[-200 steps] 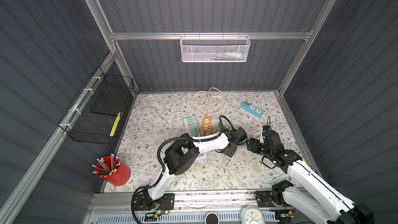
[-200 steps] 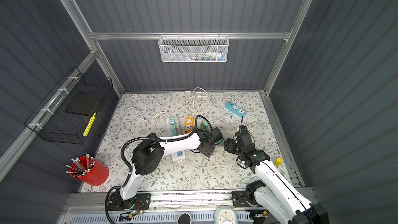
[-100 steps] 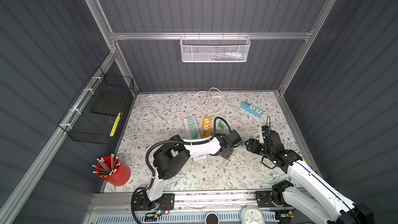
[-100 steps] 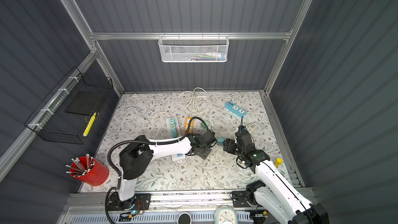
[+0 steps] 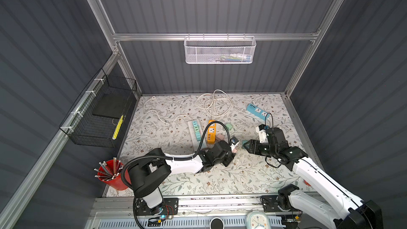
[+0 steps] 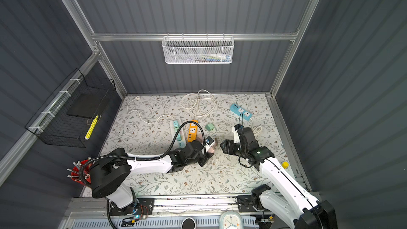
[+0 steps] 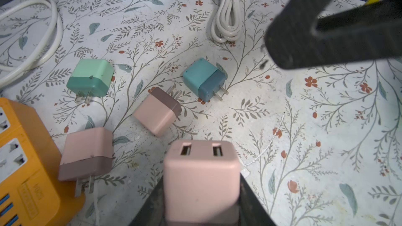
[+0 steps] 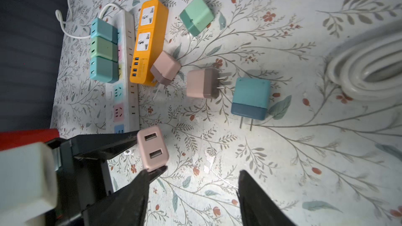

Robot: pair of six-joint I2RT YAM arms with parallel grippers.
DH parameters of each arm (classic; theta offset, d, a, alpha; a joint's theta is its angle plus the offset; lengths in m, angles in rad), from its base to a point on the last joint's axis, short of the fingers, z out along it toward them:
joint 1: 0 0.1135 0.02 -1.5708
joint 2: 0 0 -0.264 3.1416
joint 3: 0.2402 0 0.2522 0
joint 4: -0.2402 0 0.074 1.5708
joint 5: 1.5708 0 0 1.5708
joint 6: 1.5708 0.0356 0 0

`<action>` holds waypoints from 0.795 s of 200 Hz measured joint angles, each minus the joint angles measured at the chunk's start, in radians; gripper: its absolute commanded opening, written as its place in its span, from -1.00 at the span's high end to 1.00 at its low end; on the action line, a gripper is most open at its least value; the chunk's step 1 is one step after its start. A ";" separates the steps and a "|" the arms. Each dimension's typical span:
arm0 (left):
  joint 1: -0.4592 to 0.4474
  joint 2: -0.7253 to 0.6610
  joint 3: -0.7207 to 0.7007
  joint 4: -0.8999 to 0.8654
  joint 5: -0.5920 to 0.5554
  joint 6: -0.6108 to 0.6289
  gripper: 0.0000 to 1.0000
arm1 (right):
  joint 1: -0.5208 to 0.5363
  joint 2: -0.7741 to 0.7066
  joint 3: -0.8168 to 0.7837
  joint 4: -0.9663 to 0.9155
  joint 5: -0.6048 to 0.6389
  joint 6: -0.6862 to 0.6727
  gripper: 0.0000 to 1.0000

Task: Insert plugs into power strip
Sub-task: Pass the plug.

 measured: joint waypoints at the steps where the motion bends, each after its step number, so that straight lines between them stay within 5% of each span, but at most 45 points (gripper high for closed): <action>1: 0.000 0.000 -0.002 0.003 0.000 0.002 0.45 | 0.000 0.000 0.000 0.000 -0.001 -0.001 -0.21; 159: 0.000 -0.052 -0.053 0.175 0.093 0.113 0.39 | 0.134 0.158 0.050 0.085 -0.146 -0.031 0.10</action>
